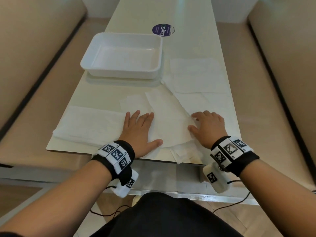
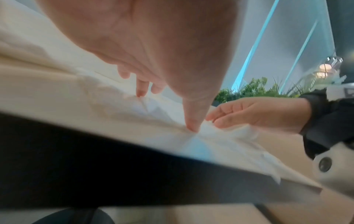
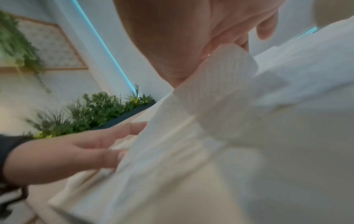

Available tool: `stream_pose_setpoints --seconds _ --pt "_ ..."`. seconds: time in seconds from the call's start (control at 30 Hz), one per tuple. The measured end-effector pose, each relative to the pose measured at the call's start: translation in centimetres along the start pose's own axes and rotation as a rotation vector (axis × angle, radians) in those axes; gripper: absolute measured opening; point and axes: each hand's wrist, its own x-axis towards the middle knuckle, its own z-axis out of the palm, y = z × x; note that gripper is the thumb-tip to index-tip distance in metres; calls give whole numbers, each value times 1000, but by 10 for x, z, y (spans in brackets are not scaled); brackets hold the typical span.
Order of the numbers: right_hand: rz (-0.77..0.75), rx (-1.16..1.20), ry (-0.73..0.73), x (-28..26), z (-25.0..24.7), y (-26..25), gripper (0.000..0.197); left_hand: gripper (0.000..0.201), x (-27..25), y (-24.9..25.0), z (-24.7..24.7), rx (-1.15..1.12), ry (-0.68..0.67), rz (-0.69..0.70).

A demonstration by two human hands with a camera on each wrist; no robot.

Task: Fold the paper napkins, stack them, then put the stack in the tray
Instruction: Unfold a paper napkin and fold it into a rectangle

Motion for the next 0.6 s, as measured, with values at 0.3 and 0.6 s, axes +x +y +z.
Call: stream_pose_setpoints --seconds 0.3,0.6 --pt "-64 621 -84 4 -30 10 6 77 13 2 -10 -579 114 -81" --pt "-30 703 -52 13 -29 19 3 7 10 -4 -30 -1360 224 -116"
